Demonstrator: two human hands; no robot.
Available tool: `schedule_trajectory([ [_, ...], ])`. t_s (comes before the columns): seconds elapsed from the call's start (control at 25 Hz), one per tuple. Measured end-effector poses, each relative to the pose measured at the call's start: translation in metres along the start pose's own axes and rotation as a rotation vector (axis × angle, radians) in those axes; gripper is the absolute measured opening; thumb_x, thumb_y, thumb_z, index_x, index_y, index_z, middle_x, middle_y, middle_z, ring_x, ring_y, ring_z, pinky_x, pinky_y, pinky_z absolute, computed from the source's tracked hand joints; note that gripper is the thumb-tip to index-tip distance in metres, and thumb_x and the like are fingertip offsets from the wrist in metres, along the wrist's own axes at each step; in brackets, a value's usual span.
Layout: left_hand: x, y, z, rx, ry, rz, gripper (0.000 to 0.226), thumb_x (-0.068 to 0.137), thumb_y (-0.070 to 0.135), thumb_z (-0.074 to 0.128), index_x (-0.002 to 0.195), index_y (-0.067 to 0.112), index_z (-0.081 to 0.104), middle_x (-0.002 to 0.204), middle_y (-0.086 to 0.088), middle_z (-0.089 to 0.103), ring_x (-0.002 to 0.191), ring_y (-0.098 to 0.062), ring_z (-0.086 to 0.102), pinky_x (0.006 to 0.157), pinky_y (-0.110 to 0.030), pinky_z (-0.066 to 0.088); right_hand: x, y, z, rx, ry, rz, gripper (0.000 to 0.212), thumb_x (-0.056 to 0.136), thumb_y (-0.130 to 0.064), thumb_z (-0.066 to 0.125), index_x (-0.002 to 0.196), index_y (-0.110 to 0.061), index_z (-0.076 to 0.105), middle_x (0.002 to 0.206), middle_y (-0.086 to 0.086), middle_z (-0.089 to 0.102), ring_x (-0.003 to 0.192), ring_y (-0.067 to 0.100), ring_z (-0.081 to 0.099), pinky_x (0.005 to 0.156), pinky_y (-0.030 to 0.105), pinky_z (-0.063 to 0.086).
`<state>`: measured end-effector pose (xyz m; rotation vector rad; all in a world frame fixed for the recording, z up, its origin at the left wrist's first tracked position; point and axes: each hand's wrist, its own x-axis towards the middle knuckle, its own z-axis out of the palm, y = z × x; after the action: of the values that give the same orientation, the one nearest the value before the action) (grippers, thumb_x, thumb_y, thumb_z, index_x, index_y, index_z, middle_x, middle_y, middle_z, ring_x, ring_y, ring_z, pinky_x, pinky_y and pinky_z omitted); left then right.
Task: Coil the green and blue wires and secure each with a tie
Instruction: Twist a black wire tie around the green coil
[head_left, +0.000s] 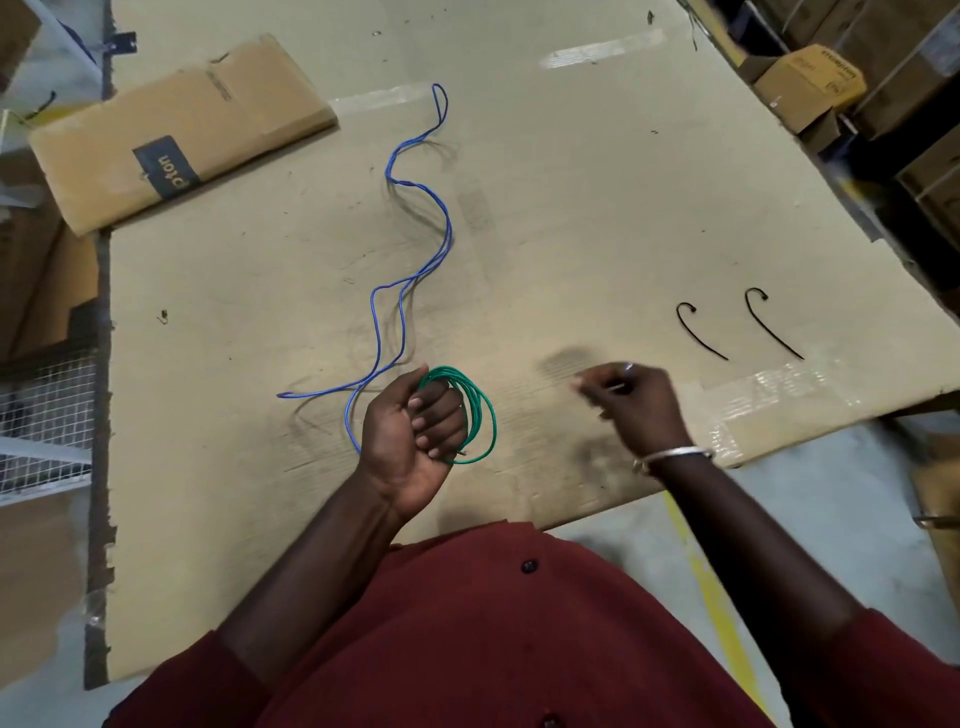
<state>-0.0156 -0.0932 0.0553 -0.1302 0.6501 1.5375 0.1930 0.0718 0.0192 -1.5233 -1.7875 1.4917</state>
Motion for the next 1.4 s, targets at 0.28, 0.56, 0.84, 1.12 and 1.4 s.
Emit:
schedule_trajectory([
  [0.28,-0.002,-0.004,0.005,0.074,0.058,0.039,0.056,0.104,0.033,0.039,0.05,0.019,0.038,0.045,0.005,0.025,0.041,-0.01,0.011,0.039,-0.024,0.012,0.117,0.062,-0.06,-0.388,0.5,0.124,0.048,0.082,-0.036,0.083,0.116,-0.008,0.063,0.127,0.018,0.062,0.11,0.035,0.065,0.095,0.039,0.049],
  [0.56,-0.006,-0.003,0.007,0.152,0.163,0.034,0.049,0.091,0.025,0.046,0.044,0.017,0.038,0.041,0.005,0.027,0.043,-0.011,0.007,0.038,-0.024,0.009,0.157,0.081,-0.071,-0.459,0.48,0.206,0.029,0.087,-0.03,0.071,0.102,-0.005,0.075,0.112,0.023,0.074,0.111,0.041,0.068,0.094,0.043,0.054],
  [0.84,0.001,-0.002,0.003,0.041,0.249,0.038,0.049,0.097,0.018,0.042,0.048,0.021,0.036,0.043,0.006,0.024,0.032,-0.006,0.019,0.034,-0.021,0.013,0.142,0.063,-0.055,-0.432,0.387,0.08,0.019,0.093,-0.014,0.065,0.104,-0.001,0.073,0.103,0.021,0.077,0.1,0.035,0.072,0.09,0.039,0.053],
  [1.12,0.011,-0.004,-0.01,0.09,0.47,0.118,0.047,0.105,0.021,0.04,0.059,0.02,0.033,0.045,0.007,0.021,0.031,-0.006,0.019,0.028,-0.021,0.02,0.03,-0.018,0.0,0.506,0.109,0.082,0.005,0.093,0.005,0.067,0.096,0.002,0.07,0.084,0.011,0.072,0.069,0.014,0.074,0.071,0.022,0.061],
  [1.4,0.013,-0.006,-0.007,0.217,0.583,0.198,0.049,0.106,0.027,0.046,0.059,0.02,0.034,0.047,0.007,0.02,0.032,-0.006,0.018,0.031,-0.021,0.017,-0.083,-0.104,0.015,0.629,-0.247,0.098,0.008,0.085,-0.003,0.075,0.085,-0.011,0.076,0.09,0.007,0.081,0.08,0.017,0.078,0.066,0.023,0.061],
])
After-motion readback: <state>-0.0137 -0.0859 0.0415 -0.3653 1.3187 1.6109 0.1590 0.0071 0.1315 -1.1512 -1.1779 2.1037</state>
